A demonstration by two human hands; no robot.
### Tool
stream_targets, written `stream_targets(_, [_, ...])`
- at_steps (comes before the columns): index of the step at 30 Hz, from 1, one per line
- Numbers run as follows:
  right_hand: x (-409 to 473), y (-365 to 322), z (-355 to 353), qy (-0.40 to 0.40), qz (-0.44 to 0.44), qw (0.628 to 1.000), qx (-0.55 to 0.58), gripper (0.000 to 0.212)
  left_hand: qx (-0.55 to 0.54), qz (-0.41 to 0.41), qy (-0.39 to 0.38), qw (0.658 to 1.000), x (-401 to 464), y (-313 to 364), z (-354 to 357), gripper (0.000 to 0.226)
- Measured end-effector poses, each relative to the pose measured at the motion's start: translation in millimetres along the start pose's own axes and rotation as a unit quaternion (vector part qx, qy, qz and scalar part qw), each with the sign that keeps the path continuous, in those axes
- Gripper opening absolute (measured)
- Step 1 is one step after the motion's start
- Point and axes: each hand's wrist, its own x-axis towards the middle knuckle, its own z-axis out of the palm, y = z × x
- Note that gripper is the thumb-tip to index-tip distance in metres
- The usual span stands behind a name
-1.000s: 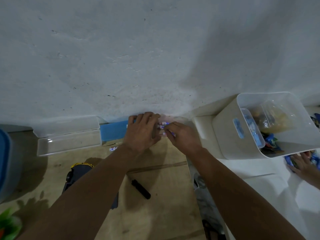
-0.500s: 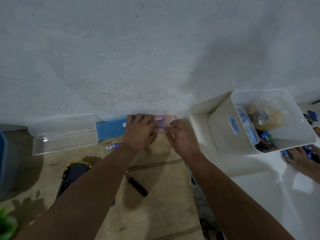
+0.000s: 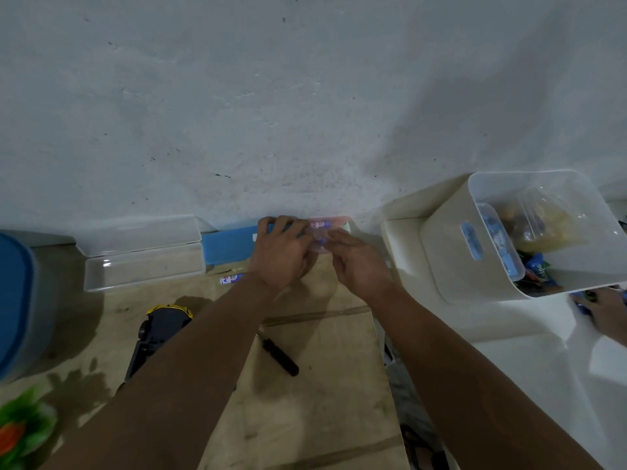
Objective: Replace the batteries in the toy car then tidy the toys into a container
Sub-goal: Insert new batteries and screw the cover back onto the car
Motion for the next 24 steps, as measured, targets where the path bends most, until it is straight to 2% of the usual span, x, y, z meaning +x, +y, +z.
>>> stream_targets(3, [3.2, -4.0, -6.1, -0.015, 0.008, 1.0, -0.026, 0.049, -0.024, -0.017, -0.015, 0.999, 1.1, 5.8, -9.3, 0.04])
stream_targets(7, [3.6, -15.5, -12.2, -0.054, 0.065, 0.995, -0.046, 0.054, -0.029, -0.031, -0.051, 0.998, 0.8, 10.8, -18.4, 0.048])
stream_targets(10, [8.5, -33.4, -26.6, -0.116, 0.092, 0.986, -0.074, 0.057, -0.018, -0.022, -0.062, 0.998, -10.8, 4.9, -30.5, 0.052])
stream_targets(13, [13.7, -48.7, -43.0, -0.188, 0.109, 0.967, -0.133, 0.054, -0.022, -0.055, -0.06, 0.996, -30.3, -14.0, -45.8, 0.05])
stream_targets(15, [14.5, -56.9, -48.9, -0.226, 0.109, 0.96, -0.127, 0.055, -0.019, -0.087, -0.045, 0.995, -45.7, -31.5, -56.9, 0.043])
stream_targets(17, [13.1, -67.0, -50.8, -0.217, 0.121, 0.964, -0.095, 0.055, -0.021, -0.119, -0.027, 0.992, -63.2, -49.0, -70.7, 0.042])
stream_targets(20, [9.1, -90.7, -47.8, -0.161, 0.13, 0.977, -0.044, 0.049, -0.048, -0.157, -0.003, 0.986, -92.4, -70.7, -87.9, 0.043])
stream_targets(24, [2.0, -125.2, -31.0, -0.15, 0.099, 0.983, -0.047, 0.034, -0.06, -0.215, -0.01, 0.975, -134.0, -89.1, -100.8, 0.04])
